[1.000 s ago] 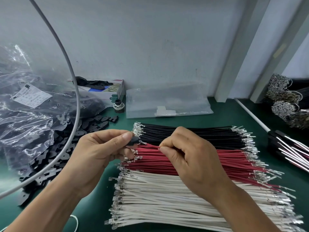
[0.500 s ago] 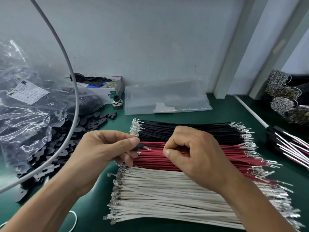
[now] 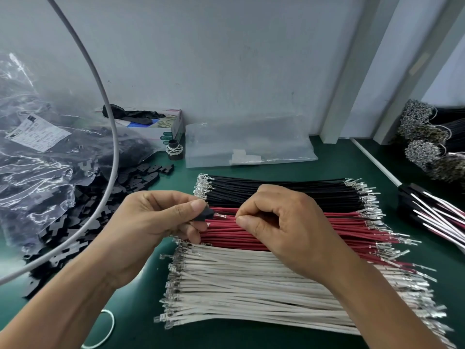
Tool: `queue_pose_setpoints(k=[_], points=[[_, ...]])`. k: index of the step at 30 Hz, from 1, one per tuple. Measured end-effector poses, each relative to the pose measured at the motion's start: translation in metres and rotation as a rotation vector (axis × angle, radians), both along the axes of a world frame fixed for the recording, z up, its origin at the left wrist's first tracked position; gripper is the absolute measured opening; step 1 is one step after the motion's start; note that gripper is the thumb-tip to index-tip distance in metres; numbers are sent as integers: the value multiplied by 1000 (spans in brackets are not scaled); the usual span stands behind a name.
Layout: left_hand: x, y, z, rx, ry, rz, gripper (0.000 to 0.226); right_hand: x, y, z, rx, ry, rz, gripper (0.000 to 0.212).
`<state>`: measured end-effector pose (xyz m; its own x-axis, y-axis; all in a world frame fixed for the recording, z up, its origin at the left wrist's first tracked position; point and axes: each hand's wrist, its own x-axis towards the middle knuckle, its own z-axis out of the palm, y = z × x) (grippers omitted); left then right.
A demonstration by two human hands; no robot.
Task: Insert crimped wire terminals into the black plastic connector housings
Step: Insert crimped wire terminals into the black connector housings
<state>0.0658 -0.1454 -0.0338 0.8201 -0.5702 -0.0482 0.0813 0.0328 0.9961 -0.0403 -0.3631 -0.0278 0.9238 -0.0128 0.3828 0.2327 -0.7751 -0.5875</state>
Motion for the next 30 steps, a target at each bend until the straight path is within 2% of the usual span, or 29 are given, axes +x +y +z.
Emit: queue_pose_setpoints(k=[3, 16, 23, 28, 30], points=[[0, 1, 0, -16, 6, 9, 69, 1, 5, -2, 2, -30, 26, 12], [4, 3, -4, -72, 23, -20, 63, 1, 3, -2, 67, -53, 4, 12], [3, 2, -4, -80, 11, -22, 56, 1, 6, -2, 32, -20, 5, 14], [2, 1, -3, -70, -56, -12, 60, -1, 9, 0, -73, -118, -48, 13], [2, 1, -4, -80, -69, -6, 56, -1, 10, 0, -38, -127, -44, 13]])
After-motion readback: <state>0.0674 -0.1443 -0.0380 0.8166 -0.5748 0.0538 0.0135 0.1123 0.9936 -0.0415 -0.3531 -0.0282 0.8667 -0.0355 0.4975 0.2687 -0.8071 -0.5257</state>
